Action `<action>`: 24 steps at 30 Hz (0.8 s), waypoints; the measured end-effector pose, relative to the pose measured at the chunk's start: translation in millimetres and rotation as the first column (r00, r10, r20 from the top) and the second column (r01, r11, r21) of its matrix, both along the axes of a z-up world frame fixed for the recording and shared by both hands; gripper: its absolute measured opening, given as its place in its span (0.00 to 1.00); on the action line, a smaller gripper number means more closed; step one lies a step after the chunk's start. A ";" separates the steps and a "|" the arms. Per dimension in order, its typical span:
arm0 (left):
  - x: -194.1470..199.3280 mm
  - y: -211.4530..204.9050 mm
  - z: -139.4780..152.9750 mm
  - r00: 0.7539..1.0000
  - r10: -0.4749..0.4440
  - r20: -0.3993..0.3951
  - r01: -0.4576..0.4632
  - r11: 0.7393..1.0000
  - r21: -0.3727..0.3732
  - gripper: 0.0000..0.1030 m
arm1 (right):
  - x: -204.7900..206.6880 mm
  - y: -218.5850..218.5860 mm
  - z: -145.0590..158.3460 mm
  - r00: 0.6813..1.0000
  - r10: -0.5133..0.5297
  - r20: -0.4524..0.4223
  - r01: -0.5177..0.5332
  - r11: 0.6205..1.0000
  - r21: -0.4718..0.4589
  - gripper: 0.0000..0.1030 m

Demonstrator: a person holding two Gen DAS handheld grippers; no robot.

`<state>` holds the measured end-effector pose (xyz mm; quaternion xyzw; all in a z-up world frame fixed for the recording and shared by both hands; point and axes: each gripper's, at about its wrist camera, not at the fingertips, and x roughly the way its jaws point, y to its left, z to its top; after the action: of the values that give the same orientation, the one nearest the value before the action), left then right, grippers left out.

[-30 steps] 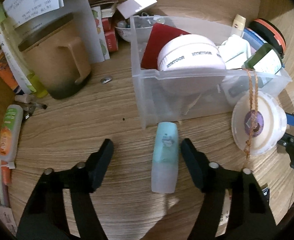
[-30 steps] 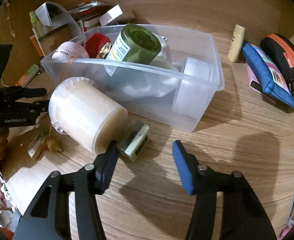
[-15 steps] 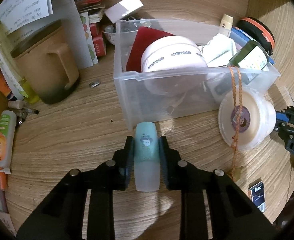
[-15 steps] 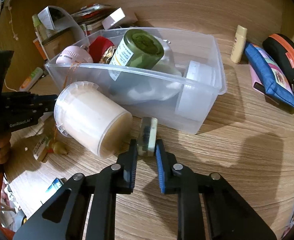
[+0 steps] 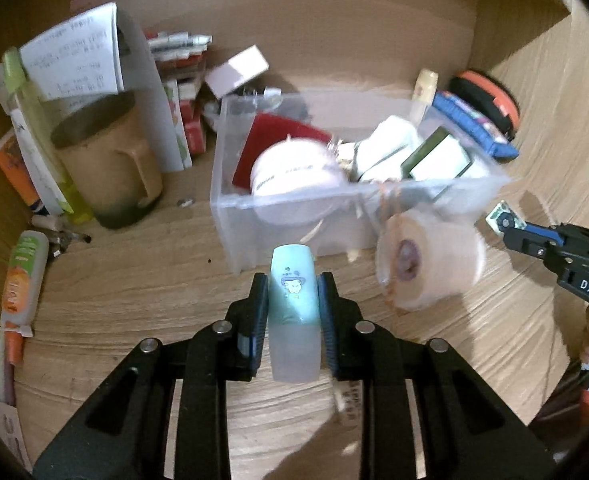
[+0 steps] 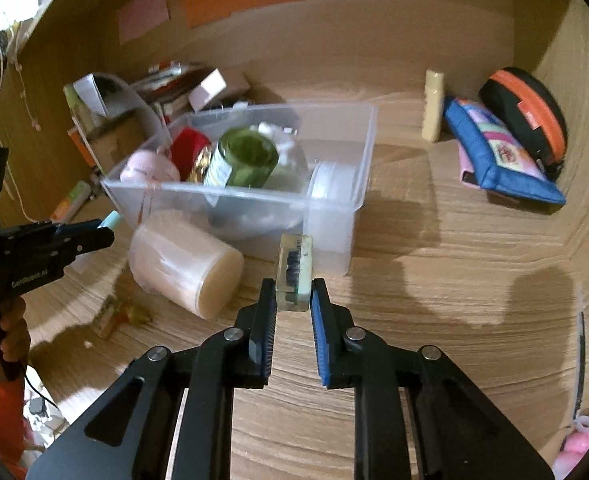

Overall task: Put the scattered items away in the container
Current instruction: 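Carry the mint bottle and small box into the clear box and open both tools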

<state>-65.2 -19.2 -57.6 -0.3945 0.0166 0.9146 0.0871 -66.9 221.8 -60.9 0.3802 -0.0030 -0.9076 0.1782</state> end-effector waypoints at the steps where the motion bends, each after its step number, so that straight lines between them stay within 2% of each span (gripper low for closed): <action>1: 1.6 0.4 4.3 1.000 0.000 -0.013 0.000 1.000 0.011 0.24 | 1.7 1.6 3.5 1.000 0.000 -0.010 0.000 1.000 -0.006 0.15; 8: 4.7 2.5 37.4 0.996 0.009 -0.088 -0.001 0.996 0.090 0.24 | 5.8 5.5 25.3 0.997 0.004 -0.078 -0.005 1.000 -0.017 0.15; 15: -4.5 17.8 61.2 0.991 0.004 -0.132 0.013 0.993 0.121 0.24 | -3.9 9.2 44.6 0.992 0.007 -0.125 -0.011 0.999 -0.030 0.15; 20: -17.6 34.1 65.0 0.991 -0.016 -0.137 0.031 0.993 0.114 0.24 | -15.8 8.2 46.9 0.992 0.012 -0.128 -0.017 0.999 -0.037 0.15; 24: -34.8 44.5 57.3 0.994 -0.026 -0.105 0.037 0.993 0.111 0.24 | -24.6 5.5 43.1 0.993 0.022 -0.120 -0.027 0.999 -0.043 0.15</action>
<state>-100.0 25.3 -0.3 -0.3407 -0.0245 0.9318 0.1228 -91.5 227.3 -17.9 0.3211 -0.0080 -0.9261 0.1977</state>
